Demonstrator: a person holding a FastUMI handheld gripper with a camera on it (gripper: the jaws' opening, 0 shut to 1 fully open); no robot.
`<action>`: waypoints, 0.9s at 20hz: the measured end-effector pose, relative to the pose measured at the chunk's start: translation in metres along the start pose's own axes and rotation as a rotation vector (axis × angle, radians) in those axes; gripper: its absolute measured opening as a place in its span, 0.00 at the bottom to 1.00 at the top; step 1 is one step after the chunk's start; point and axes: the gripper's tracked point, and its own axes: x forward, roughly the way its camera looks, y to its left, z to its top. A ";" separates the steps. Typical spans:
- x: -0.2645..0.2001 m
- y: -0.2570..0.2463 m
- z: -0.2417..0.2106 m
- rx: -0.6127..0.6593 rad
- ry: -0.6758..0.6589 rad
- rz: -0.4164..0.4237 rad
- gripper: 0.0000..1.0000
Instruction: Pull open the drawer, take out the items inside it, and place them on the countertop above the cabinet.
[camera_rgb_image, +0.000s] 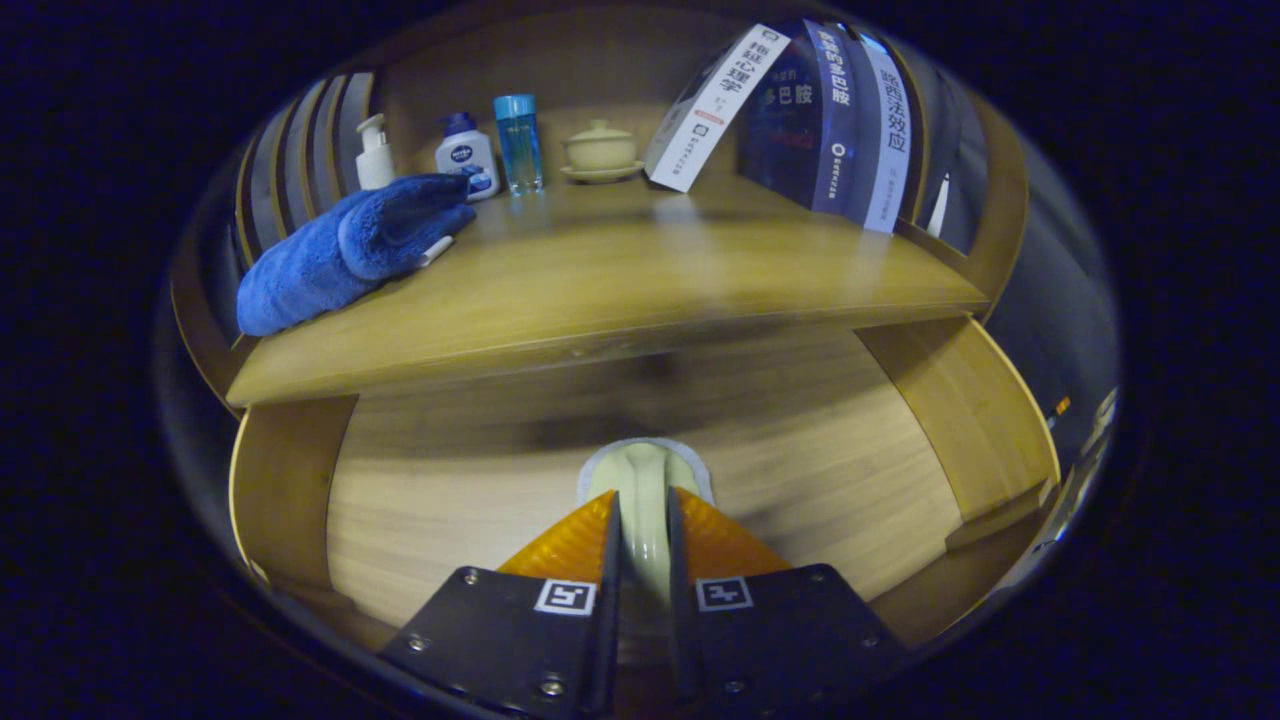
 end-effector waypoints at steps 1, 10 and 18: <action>-0.004 0.002 0.001 -0.013 0.003 -0.008 0.14; -0.002 -0.003 0.000 -0.017 -0.004 -0.040 0.14; -0.025 -0.003 0.022 -0.080 -0.066 -0.128 0.14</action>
